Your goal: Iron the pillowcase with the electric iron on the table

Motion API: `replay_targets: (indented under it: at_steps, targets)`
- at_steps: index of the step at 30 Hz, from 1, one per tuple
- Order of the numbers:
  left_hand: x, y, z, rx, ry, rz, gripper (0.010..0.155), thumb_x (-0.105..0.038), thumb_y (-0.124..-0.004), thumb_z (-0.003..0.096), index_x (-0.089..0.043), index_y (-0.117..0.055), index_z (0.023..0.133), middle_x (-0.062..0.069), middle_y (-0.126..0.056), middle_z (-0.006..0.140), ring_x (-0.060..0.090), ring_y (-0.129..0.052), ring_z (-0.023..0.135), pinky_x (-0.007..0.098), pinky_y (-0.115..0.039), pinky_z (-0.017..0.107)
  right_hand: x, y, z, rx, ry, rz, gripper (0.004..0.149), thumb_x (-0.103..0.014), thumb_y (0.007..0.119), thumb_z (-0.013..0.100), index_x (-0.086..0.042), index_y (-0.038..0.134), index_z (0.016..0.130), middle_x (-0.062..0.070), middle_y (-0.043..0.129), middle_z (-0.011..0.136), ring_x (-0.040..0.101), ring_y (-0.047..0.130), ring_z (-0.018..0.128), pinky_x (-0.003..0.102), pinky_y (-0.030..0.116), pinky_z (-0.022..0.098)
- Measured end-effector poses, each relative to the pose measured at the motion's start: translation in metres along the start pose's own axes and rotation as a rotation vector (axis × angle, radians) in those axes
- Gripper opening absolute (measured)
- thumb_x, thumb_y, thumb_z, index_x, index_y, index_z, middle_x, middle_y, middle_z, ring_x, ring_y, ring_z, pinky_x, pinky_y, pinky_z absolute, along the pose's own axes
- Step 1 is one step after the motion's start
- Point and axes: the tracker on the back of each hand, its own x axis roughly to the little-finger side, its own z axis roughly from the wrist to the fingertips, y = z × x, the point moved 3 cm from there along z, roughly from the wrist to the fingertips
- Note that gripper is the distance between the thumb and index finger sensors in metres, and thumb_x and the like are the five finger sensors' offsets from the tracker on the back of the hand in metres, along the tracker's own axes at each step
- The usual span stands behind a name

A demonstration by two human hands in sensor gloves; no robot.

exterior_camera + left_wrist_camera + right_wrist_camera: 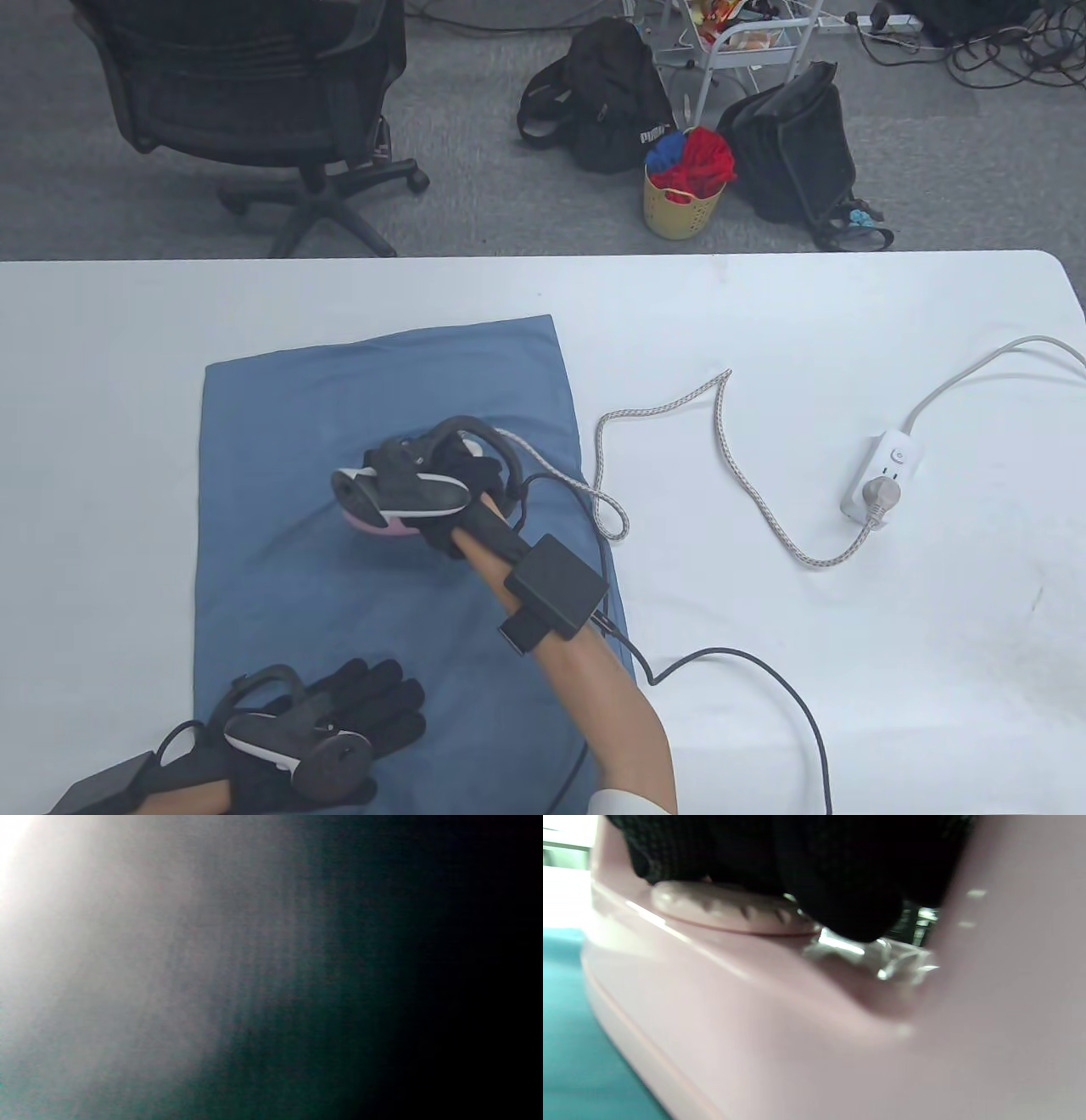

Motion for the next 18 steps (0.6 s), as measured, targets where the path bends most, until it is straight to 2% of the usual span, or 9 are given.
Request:
replay_targets:
  at_steps: [2, 5, 7, 11, 18]
  targets:
    - [0.0, 0.0, 0.0, 0.0, 0.003, 0.003, 0.076, -0.061, -0.044, 0.051, -0.036, 0.006, 0.103, 0.0, 0.02, 0.112, 0.035, 0.014, 0.102, 0.054, -0.003, 0.075, -0.021, 0.005, 0.0, -0.031, -0.051, 0.003, 0.035, -0.042, 0.075, 0.041, -0.028, 0.082, 0.073, -0.009, 0.092, 0.046, 0.007, 0.101, 0.03, 0.038, 0.088, 0.041]
    - [0.0, 0.0, 0.0, -0.001, 0.006, 0.008, 0.076, -0.06, -0.044, 0.051, -0.036, 0.006, 0.103, 0.0, 0.02, 0.112, 0.035, 0.014, 0.102, 0.054, -0.003, 0.076, -0.041, 0.028, 0.007, -0.051, -0.072, -0.022, 0.035, -0.042, 0.075, 0.041, -0.028, 0.082, 0.073, -0.009, 0.092, 0.046, 0.007, 0.102, 0.031, 0.039, 0.088, 0.041]
    - [0.0, 0.0, 0.0, 0.0, 0.005, 0.005, 0.076, -0.061, -0.044, 0.051, -0.037, 0.006, 0.103, 0.0, 0.02, 0.112, 0.035, 0.014, 0.102, 0.054, -0.003, 0.076, -0.044, 0.028, 0.007, 0.05, -0.048, -0.016, 0.035, -0.041, 0.076, 0.041, -0.026, 0.082, 0.072, -0.007, 0.092, 0.044, 0.008, 0.101, 0.029, 0.039, 0.088, 0.04]
    - [0.001, 0.0, 0.0, 0.001, -0.001, -0.004, 0.076, -0.061, -0.044, 0.0511, -0.037, 0.006, 0.103, 0.0, 0.021, 0.112, 0.035, 0.016, 0.101, 0.054, -0.002, 0.075, -0.036, 0.032, 0.013, -0.005, -0.025, -0.019, 0.035, -0.041, 0.075, 0.041, -0.027, 0.081, 0.073, -0.007, 0.091, 0.045, 0.009, 0.1, 0.03, 0.039, 0.087, 0.042]
    - [0.0, 0.0, 0.0, 0.001, 0.001, 0.001, 0.076, -0.061, -0.044, 0.0511, -0.037, 0.006, 0.103, 0.0, 0.021, 0.112, 0.035, 0.014, 0.102, 0.054, -0.002, 0.075, -0.018, 0.035, 0.032, 0.014, 0.054, -0.005, 0.035, -0.04, 0.075, 0.04, -0.027, 0.081, 0.072, -0.006, 0.09, 0.044, 0.009, 0.099, 0.029, 0.039, 0.087, 0.041]
